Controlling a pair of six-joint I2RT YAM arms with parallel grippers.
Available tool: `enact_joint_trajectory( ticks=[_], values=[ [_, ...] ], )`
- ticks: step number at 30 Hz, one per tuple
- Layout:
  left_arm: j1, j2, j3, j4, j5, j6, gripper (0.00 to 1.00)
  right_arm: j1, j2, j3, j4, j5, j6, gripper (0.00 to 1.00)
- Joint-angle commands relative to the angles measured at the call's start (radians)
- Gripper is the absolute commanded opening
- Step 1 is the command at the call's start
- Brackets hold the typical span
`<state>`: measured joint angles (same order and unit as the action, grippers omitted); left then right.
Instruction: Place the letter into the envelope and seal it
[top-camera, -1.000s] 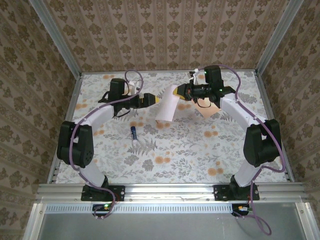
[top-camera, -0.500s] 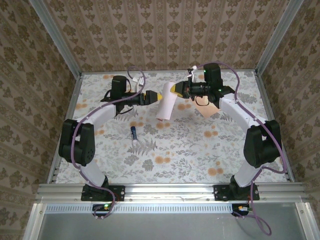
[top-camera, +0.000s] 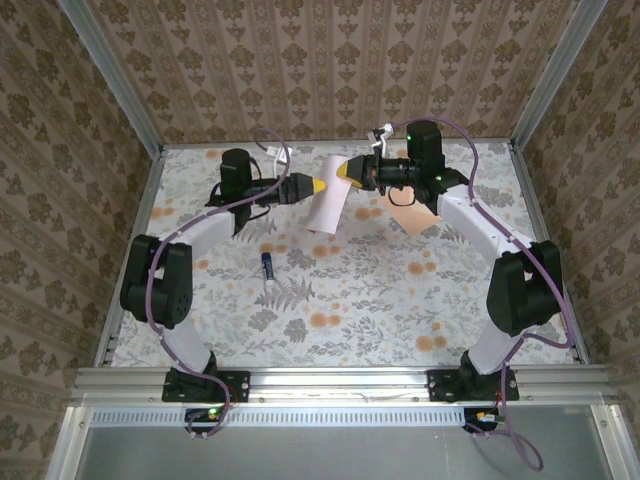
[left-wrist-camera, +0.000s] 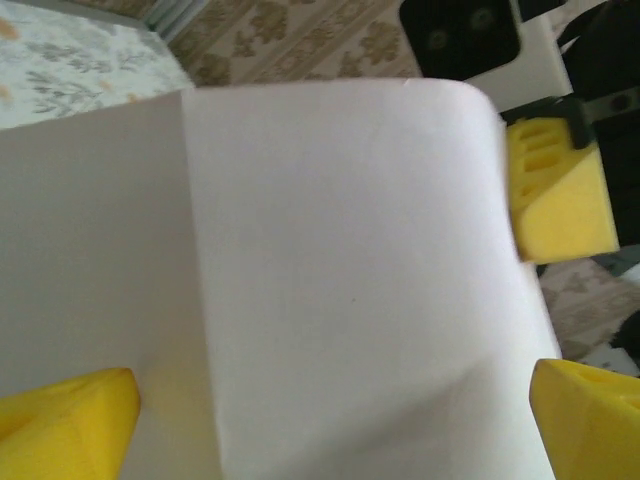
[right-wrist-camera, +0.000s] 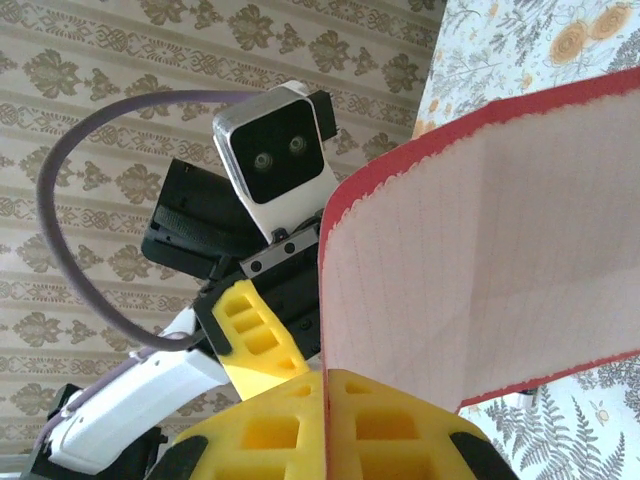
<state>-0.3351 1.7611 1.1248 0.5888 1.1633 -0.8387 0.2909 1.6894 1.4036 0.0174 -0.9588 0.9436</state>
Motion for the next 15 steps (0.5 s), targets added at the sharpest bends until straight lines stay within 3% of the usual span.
enact_joint_trajectory(
  ticks=[1,4,8,11,15],
  values=[
    [-0.001,0.066,-0.019,0.414,0.082,-0.304,1.0,0.004,-0.006,0.03,0.042,-0.042,0.009,0.0],
    [-0.001,0.11,-0.004,0.579,0.094,-0.45,1.0,0.003,-0.002,0.034,0.043,-0.044,0.006,0.0],
    [-0.004,0.117,0.004,0.594,0.098,-0.467,1.0,0.004,0.003,0.034,0.042,-0.044,0.001,0.0],
    [0.004,0.11,-0.006,0.547,0.09,-0.434,1.0,0.003,0.004,0.038,0.049,-0.047,0.005,0.0],
    [0.019,0.067,-0.026,0.324,0.075,-0.257,1.0,0.004,-0.002,0.061,0.037,-0.054,-0.004,0.0]
  ],
)
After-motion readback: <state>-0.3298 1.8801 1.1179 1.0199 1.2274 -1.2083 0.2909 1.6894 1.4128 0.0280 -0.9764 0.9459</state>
